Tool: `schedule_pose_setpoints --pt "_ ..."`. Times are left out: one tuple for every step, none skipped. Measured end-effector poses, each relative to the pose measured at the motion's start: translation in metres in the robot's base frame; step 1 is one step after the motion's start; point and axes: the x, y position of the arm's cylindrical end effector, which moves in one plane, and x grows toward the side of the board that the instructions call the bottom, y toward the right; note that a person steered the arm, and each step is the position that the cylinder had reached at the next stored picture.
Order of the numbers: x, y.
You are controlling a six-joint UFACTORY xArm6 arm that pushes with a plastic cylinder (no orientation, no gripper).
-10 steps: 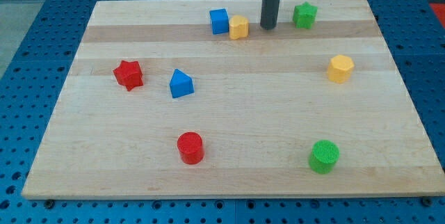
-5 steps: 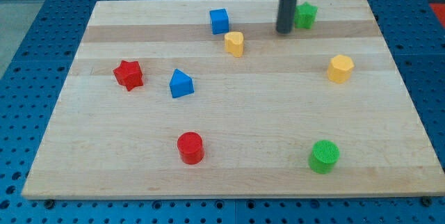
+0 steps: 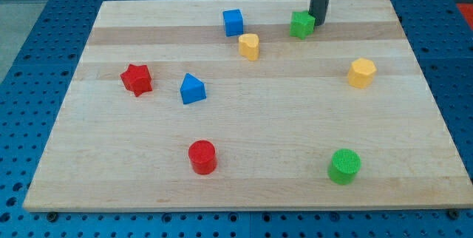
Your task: Put blue cube and green star in a horizontal line
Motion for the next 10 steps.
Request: schedule_pose_setpoints --pt "-0.037 -0.046" --pt "-0.039 -0.129" --pt "-0.027 -0.183" --pt "-0.011 -0.185" --pt "-0.004 -0.171" --pt "-0.004 -0.134" --pt "-0.015 -0.187" --pt "0.007 -0.205" --pt "0.019 -0.174" --pt "0.019 -0.155"
